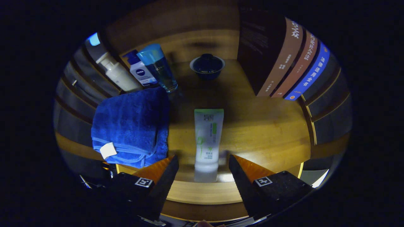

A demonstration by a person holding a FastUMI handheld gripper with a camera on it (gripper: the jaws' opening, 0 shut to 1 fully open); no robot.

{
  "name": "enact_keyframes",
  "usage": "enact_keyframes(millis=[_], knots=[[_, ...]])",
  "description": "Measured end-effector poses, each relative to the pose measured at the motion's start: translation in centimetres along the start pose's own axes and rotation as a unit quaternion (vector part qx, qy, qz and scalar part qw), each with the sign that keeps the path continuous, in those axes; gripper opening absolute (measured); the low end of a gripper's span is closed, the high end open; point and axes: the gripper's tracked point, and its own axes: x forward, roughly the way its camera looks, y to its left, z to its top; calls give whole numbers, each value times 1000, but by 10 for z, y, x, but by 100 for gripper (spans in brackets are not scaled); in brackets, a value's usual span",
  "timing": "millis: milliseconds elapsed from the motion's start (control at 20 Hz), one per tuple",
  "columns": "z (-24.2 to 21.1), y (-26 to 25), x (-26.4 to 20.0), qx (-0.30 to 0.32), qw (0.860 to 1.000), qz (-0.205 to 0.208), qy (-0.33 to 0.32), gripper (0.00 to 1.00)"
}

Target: Pull open the drawer, take out the items inside it, and place them on the countertop above the cabinet.

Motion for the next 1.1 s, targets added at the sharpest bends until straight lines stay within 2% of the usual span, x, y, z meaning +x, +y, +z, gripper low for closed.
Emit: enact_keyframes(millis=[150, 300, 550, 750, 900, 1100], knots=[[-7, 21, -35, -10, 997, 58, -42, 100], [-23, 34, -79, -38, 991, 87, -94, 100], [-63, 64, -149, -68, 968, 146, -190, 100], [-107, 97, -176, -88, 949, 176, -247, 100], [-134, 106, -182, -87, 930, 168, -315, 100], [-174, 74, -174, -79, 911, 96, -392, 100]])
